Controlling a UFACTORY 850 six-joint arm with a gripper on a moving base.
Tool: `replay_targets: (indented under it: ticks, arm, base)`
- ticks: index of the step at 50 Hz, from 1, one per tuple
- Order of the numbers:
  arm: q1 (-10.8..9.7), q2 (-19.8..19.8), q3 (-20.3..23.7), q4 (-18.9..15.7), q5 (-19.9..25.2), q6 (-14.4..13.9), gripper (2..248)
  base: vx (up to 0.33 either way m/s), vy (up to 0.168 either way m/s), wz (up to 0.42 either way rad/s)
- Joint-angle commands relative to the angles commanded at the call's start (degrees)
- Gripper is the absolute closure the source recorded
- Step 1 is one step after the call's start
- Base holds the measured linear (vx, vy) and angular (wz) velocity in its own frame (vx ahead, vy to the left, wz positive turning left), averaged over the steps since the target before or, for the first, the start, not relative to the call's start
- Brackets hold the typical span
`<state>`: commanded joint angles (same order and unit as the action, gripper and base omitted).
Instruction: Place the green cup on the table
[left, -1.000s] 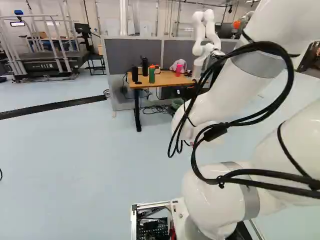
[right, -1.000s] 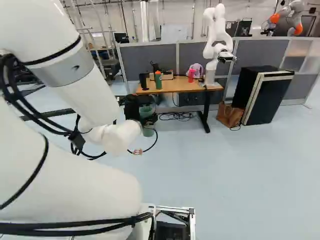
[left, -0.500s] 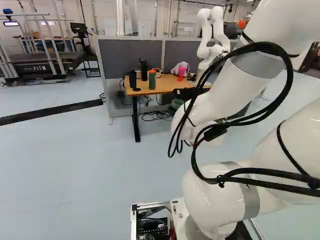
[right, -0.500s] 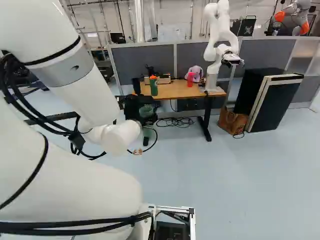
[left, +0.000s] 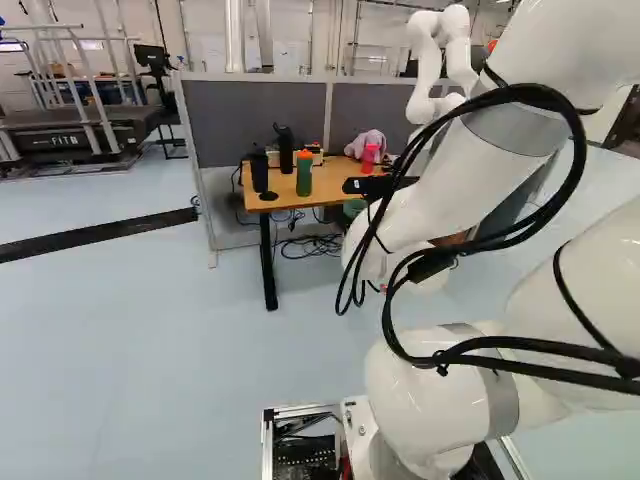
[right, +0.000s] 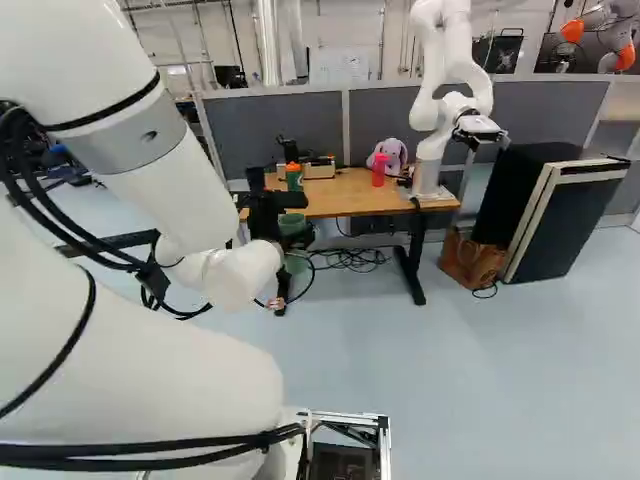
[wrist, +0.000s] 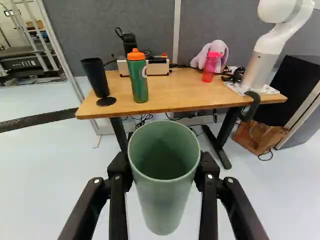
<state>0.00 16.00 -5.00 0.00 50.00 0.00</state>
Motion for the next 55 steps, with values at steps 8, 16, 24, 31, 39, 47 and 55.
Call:
replay_targets:
  ticks: [8,16,24,31,39,47,55]
  arm:
    - [0.0,0.0,0.0,0.0,0.0,0.0,123]
    - [0.0,0.0,0.0,0.0,0.0,0.0,123]
    - [-0.7,-4.3,-3.7,0.0,0.0,0.0,123]
    - [-1.2,-6.1,-5.4,0.0,0.0,0.0,123]
    - [-1.9,-7.4,-7.5,0.0,0.0,0.0,123]
    - [-2.7,-8.5,-9.7,0.0,0.0,0.0,123]
    - [-3.4,-9.7,-11.9,0.0,0.0,0.0,123]
  base:
    - [0.369,-0.085,0.001]
    - [0.372,-0.084,-0.002]
    - [0.220,-0.035,0.096]
    - [0.046,-0.015,-0.024]
    - [0.000,0.000,0.000]
    - [0.000,0.000,0.000]
    - [0.000,0.000,0.000]
